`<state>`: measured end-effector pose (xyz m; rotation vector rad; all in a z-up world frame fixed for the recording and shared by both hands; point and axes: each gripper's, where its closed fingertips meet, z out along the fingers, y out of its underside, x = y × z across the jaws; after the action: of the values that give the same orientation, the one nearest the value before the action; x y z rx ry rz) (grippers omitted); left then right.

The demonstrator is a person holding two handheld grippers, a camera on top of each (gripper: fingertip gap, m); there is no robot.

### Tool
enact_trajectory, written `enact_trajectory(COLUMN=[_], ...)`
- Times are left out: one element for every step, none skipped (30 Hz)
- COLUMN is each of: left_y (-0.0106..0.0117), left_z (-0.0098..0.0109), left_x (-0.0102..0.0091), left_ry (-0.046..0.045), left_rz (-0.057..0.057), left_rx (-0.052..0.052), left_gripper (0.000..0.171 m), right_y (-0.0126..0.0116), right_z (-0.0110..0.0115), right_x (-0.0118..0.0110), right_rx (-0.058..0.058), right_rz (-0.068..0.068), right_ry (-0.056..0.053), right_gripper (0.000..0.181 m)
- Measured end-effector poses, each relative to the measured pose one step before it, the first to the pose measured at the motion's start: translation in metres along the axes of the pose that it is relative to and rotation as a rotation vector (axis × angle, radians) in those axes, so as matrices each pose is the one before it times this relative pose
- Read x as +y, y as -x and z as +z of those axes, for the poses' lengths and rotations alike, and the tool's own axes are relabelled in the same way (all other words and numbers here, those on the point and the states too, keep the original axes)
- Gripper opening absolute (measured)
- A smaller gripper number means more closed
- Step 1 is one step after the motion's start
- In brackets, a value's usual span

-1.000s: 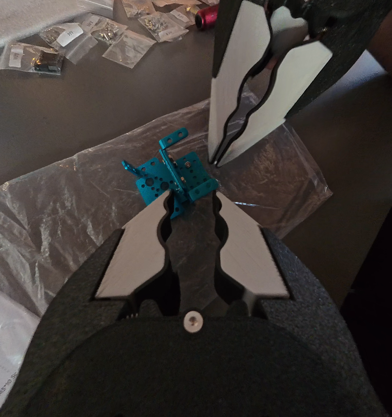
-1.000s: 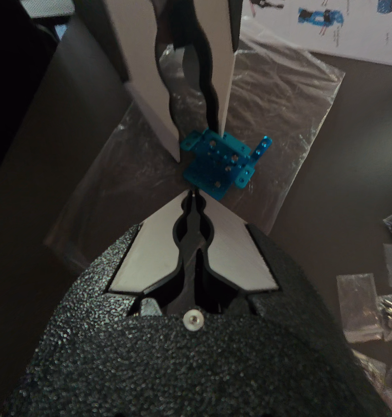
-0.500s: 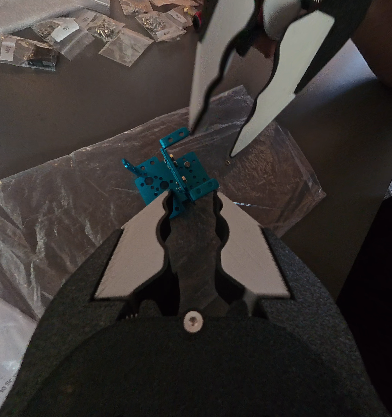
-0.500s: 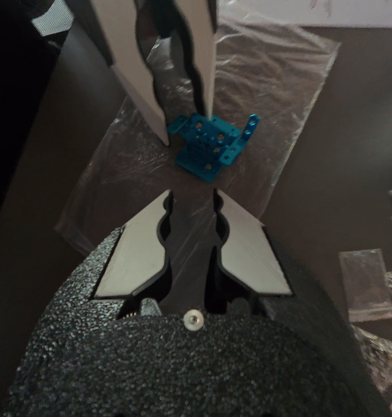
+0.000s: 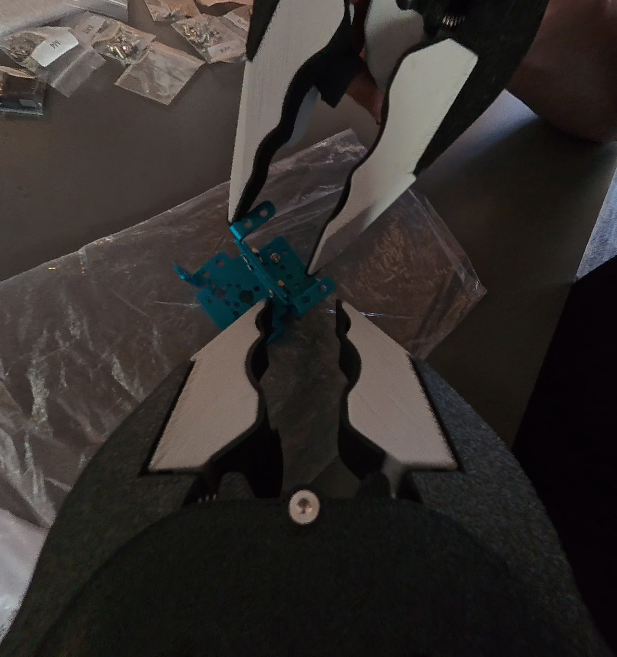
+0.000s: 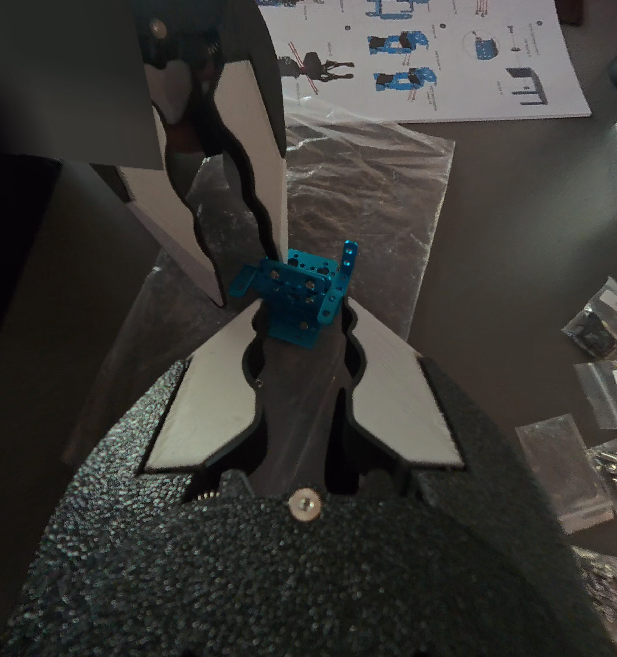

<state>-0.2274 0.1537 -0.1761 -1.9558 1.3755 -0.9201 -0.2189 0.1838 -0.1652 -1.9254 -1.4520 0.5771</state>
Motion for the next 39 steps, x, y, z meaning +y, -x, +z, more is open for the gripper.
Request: enact_trajectory(left_y=[-0.0007, -0.00047, -0.00011, 0.00056, 0.00079, 0.00065, 0.00062, 0.00102, 0.00058, -0.00016, -0.00085, -0.00153, -0.00179, -0.00177, -0.00128, -0.00052, -0.00032, 0.0, 0.00016, -0.00042, -0.00038, -0.00011, -0.00038, -0.00074, -0.00091, -0.00082, -0.00105, -0.00085, -0.00029, -0.0001, -0.00007, -0.00023, 0.00011, 0.00016, -0.00022, -0.00021, -0.00039, -0.00031, -0.00022], left_z=[-0.00046, -0.0006, -0.00087, -0.00096, -0.001, -0.00103, -0.0009, -0.00083, -0.00039, 0.0001, 0.00078, 0.00099, 0.00126, 0.00095, 0.0008, 0.00049, 0.00013, -0.00014, -0.00018, -0.00022, -0.00012, 0.00007, -0.00017, 0.00008, 0.00032, 0.00052, 0.00063, 0.00068, 0.00063, 0.0006, 0.0002, -0.00021, -0.00036, -0.00036, -0.00034, -0.00024, -0.00027, -0.00024, -0.00015], left_x=[-0.00015, -0.00023, -0.00023, -0.00001, 0.00033, 0.00084, 0.00101, 0.00049, 0.00027, 0.0002, 0.00008, 0.00016, 0.00011, -0.00027, -0.00041, -0.00019, -0.00022, -0.00021, -0.00012, -0.00024, -0.00008, 0.00012, 0.00006, 0.00016, 0.00016, 0.00004, 0.00017, 0.00005, -0.00004, -0.00012, -0.00002, 0.0003, 0.00068, 0.00074, 0.00062, 0.00053, 0.00019, 0.00036, 0.00056], left_ry=[-0.00188, -0.00312, -0.00351, -0.00246, -0.00126, 0.00077, 0.00201, -0.00078, -0.00022, 0.00168, 0.00283, 0.00399, 0.0046, 0.00186, 0.00117, 0.00085, -0.00044, -0.00086, -0.00182, -0.00201, -0.00014, 0.00132, 0.00058, 0.00101, 0.00193, 0.00253, 0.00293, 0.00225, 0.00186, 0.00128, 0.00034, 0.00069, 0.00109, 0.0008, 0.00068, 0.00047, -0.00089, -0.00062, 0.0013], left_rz=[-0.0007, -0.0001, -0.001, -0.002, -0.003, -0.005, -0.0051, -0.0041, -0.0027, -0.0005, 0.0026, 0.0051, 0.0061, 0.0067, 0.0062, 0.0049, 0.001, -0.0022, -0.0018, 0.0002, 0.001, 0.0033, 0.0052, 0.0046, 0.0032, 0.0026, 0.0031, 0.0035, 0.0025, 0.0011, 0.0014, 0.0029, 0.0022, 0.0006, 0.0008, 0.0011, 0.0011, 0.0007, 0.0], left_rx=[0.0067, 0.0042, 0.0021, -0.0015, -0.0025, -0.0004, -0.0011, -0.0044, -0.0022, 0.0007, 0.0031, 0.0059, 0.0056, 0.0053, 0.0031, 0.0, 0.0016, 0.0018, 0.0006, 0.0025, 0.0009, -0.0023, -0.0014, 0.0009, 0.0018, 0.0012, 0.0017, 0.0011, -0.0011, -0.0017, -0.002, -0.0024, -0.0045, -0.0047, -0.0028, -0.0029, -0.0019, -0.0002, -0.0006], left_gripper=[0.036, 0.036, 0.036, 0.036, 0.036, 0.036, 0.037, 0.039, 0.039, 0.039, 0.04, 0.039, 0.04, 0.039, 0.039, 0.039, 0.039, 0.04, 0.039, 0.04, 0.04, 0.04, 0.04, 0.039, 0.04, 0.04, 0.04, 0.04, 0.04, 0.04, 0.04, 0.04, 0.041, 0.042, 0.042, 0.042, 0.042, 0.043, 0.043], right_y=[0.00181, 0.00119, 0.00049, -0.00012, -0.00147, -0.0017, -0.00106, -0.00087, -0.00102, -0.00041, 0.00073, 0.00074, 0.00091, 0.00163, 0.0022, 0.00163, 0.00083, 0.00057, -0.00036, -0.00138, -0.00153, -0.00065, 0.00231, 0.00673, 0.00797, 0.00376, 0.0011, 0.00247, 0.00483, 0.00363, 0.00127, -0.00131, -0.00226, -0.00103, -0.00067, 0.00013, 0.00016, -0.00132, -0.00091], right_z=[0.00056, 0.00047, 0.00017, -0.00033, -0.00105, -0.00165, -0.00208, -0.00227, -0.00206, -0.00148, -0.00077, -0.00009, 0.00067, 0.00109, 0.00144, 0.00141, 0.00109, 0.00033, -0.00038, -0.0014, -0.00254, -0.0036, -0.00433, -0.00398, -0.00239, -0.00059, 0.00061, 0.00162, 0.00202, 0.00226, 0.00216, 0.00159, 0.00127, 0.00125, 0.00129, 0.00143, 0.00156, 0.00151, 0.00119], right_x=[-0.00082, -0.00047, 0.00026, 0.00021, -0.00037, -0.00004, -0.00044, -0.00124, -0.00074, 0.00032, 0.00119, 0.00145, 0.00098, 0.0006, 0.00078, 0.00095, 0.00044, 0.00021, 0.00052, 0.00089, 0.00227, 0.00373, 0.0058, 0.009, 0.00933, 0.00611, 0.00181, -0.00123, -0.00126, -0.00074, 0.00086, 0.00075, 0.0002, -0.00001, 0.00012, 0.00049, 0.00019, 0.00088, 0.00153], right_rx=[-0.013, -0.0097, -0.0067, -0.0039, 0.004, 0.005, 0.0001, -0.001, 0.0019, -0.0007, -0.0057, -0.0041, -0.0028, -0.0057, -0.008, -0.0029, 0.0012, 0.0011, 0.0038, 0.0078, 0.0068, 0.0014, -0.0183, -0.0423, -0.0417, -0.006, 0.0134, -0.0008, -0.0252, -0.0243, -0.0129, 0.0028, 0.0057, -0.0032, -0.0048, -0.0083, -0.0062, 0.0045, 0.003], right_rz=[0.0074, 0.0036, -0.0001, -0.0006, 0.0019, 0.0003, 0.0012, 0.004, 0.0039, 0.0014, -0.0007, -0.0008, -0.0009, -0.0005, -0.0012, -0.0038, -0.0056, -0.0056, -0.0047, -0.0022, -0.0022, -0.0034, -0.0094, -0.0165, -0.0194, -0.0257, -0.0317, -0.0246, -0.012, -0.0041, -0.004, -0.0042, -0.0003, 0.0022, 0.0015, -0.0009, -0.0033, -0.0042, -0.0054], right_ry=[-0.002, -0.0023, 0.002, 0.0003, -0.0038, -0.0014, -0.003, -0.0069, -0.0046, 0.0023, 0.0065, 0.0074, 0.0051, 0.0035, 0.0049, 0.0067, 0.0034, 0.0016, 0.0041, 0.0048, 0.0124, 0.0197, 0.0309, 0.0542, 0.0603, 0.047, 0.0266, 0.0133, 0.0153, 0.0161, 0.0202, 0.0159, 0.0096, 0.008, 0.0073, 0.009, 0.0088, 0.0136, 0.0164], right_gripper=[0.042, 0.043, 0.044, 0.045, 0.044, 0.044, 0.044, 0.044, 0.044, 0.045, 0.043, 0.041, 0.04, 0.04, 0.04, 0.041, 0.042, 0.043, 0.043, 0.043, 0.043, 0.041, 0.035, 0.03, 0.03, 0.031, 0.029, 0.027, 0.023, 0.022, 0.022, 0.021, 0.018, 0.017, 0.014, 0.012, 0.012, 0.012, 0.012])
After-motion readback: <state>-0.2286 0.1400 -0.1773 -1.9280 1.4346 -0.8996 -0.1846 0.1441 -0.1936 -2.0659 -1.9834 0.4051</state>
